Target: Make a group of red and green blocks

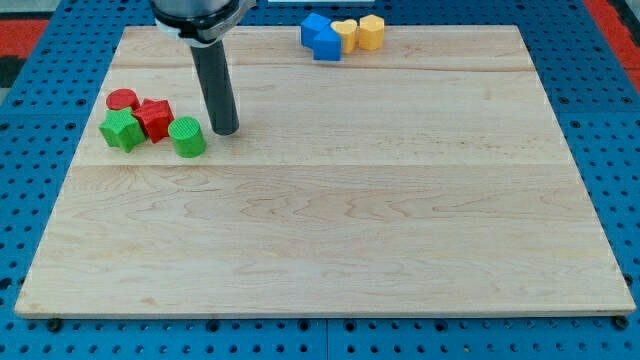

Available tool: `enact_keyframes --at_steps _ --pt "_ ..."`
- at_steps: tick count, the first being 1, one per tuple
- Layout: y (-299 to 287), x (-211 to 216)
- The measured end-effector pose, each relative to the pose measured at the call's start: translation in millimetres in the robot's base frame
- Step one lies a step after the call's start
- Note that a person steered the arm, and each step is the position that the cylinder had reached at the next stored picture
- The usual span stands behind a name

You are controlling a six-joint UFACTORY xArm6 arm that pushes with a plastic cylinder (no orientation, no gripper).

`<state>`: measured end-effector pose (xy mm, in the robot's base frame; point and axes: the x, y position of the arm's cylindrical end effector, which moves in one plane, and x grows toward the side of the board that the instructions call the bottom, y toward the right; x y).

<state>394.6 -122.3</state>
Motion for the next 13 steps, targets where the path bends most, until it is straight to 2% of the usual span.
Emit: enact_keyframes --at_steps 2,7,10,13 --pt "-34.8 2.1" --pt "-45.0 17.8" --pt "-43.7 48.0" --pt "-93.7 53.0"
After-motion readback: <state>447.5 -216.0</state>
